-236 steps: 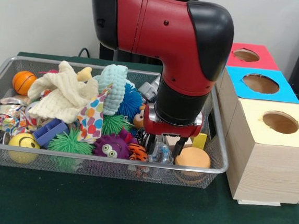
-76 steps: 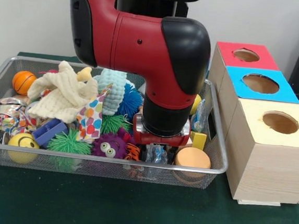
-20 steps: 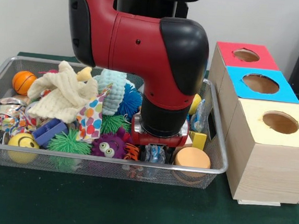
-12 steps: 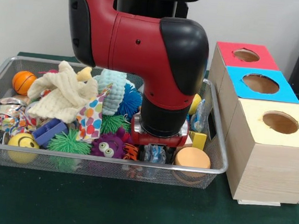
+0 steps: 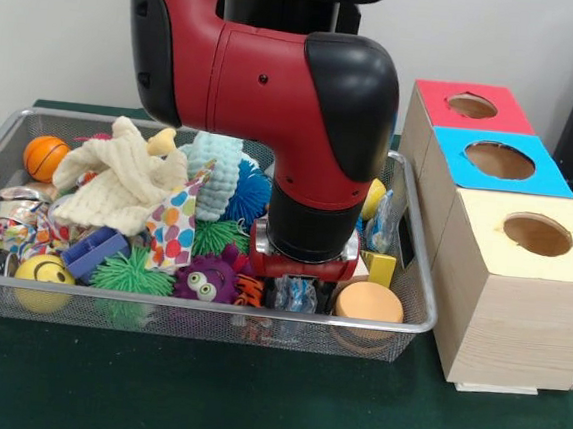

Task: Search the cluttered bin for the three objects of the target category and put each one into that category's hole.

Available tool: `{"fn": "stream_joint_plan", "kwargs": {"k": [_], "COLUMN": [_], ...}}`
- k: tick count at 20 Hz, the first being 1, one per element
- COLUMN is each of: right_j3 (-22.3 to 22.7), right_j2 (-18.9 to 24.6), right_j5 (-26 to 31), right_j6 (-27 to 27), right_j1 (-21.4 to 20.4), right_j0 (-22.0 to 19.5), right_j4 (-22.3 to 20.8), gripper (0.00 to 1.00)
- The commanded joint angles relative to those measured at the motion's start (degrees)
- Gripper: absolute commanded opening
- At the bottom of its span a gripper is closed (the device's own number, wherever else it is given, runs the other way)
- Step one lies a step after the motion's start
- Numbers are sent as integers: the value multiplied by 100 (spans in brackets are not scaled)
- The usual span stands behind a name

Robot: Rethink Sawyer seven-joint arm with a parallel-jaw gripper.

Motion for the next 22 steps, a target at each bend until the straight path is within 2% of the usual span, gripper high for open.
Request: {"fn": "stream_joint_plan", "kwargs": {"k": [1, 10, 11, 22], "right_j3": [293, 399, 419, 414], "right_j2": [34, 27, 44, 5], "right_j5": [-692, -851, -830, -880], "right_j6": [357, 348, 340, 424], "right_j1": [500, 429, 430, 442], "right_j0": [-155, -144, -157, -114], "right_j4": [-468, -524, -504, -507], "gripper": [100, 100, 0, 0]}}
